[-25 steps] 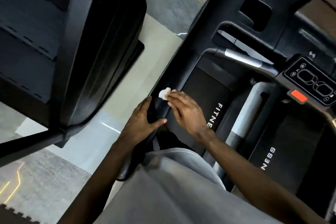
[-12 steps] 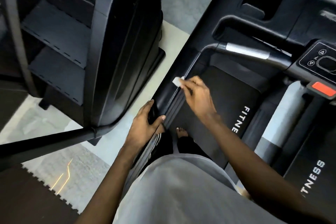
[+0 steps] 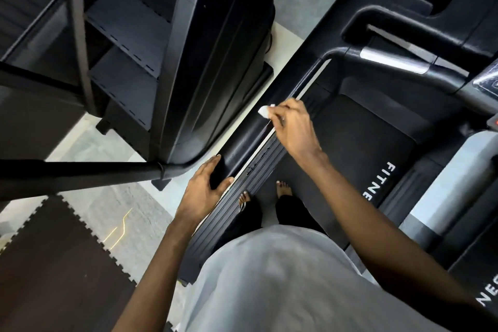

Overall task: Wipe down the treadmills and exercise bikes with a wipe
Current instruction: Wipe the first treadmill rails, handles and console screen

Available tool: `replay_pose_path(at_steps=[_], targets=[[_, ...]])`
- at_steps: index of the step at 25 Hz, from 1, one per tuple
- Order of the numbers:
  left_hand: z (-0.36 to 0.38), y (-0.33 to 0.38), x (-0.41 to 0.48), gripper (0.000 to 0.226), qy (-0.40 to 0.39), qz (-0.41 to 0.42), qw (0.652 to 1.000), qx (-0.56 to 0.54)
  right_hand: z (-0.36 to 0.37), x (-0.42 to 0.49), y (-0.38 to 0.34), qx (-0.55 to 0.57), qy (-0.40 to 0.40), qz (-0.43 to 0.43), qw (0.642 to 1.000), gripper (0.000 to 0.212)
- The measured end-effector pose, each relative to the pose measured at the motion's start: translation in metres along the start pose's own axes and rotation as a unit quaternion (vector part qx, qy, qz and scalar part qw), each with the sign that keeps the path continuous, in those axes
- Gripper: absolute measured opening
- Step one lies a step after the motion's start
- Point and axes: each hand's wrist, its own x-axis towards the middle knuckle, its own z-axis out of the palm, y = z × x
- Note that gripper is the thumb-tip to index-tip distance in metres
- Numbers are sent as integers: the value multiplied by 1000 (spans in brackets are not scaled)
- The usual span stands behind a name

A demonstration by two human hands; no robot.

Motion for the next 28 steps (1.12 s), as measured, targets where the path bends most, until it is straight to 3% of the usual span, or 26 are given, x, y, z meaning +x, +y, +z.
replay_pose_path(at_steps=[3, 8, 13, 19, 25, 28], targets=[[-2, -23, -19, 70, 7, -13, 1000, -10, 7, -2, -10, 11, 8, 23, 1000, 27], [-3, -42, -26, 70, 7, 4, 1000, -20, 30, -44, -35, -19, -47, -76, 996, 26], [-2, -60, -26, 72, -6, 50, 998, -24, 28, -21, -45, -46, 26, 29, 998, 27], [-8, -99, -43, 71, -8, 88, 995, -51, 79, -95, -94, -92, -29, -40, 995, 25], [-15, -132, -55, 56, -19, 94, 990, -106, 87, -84, -96, -48, 81, 73, 993, 21], [-17, -140, -48, 47, -23, 71, 988, -136, 116, -108, -119, -48, 68, 67, 994, 20]])
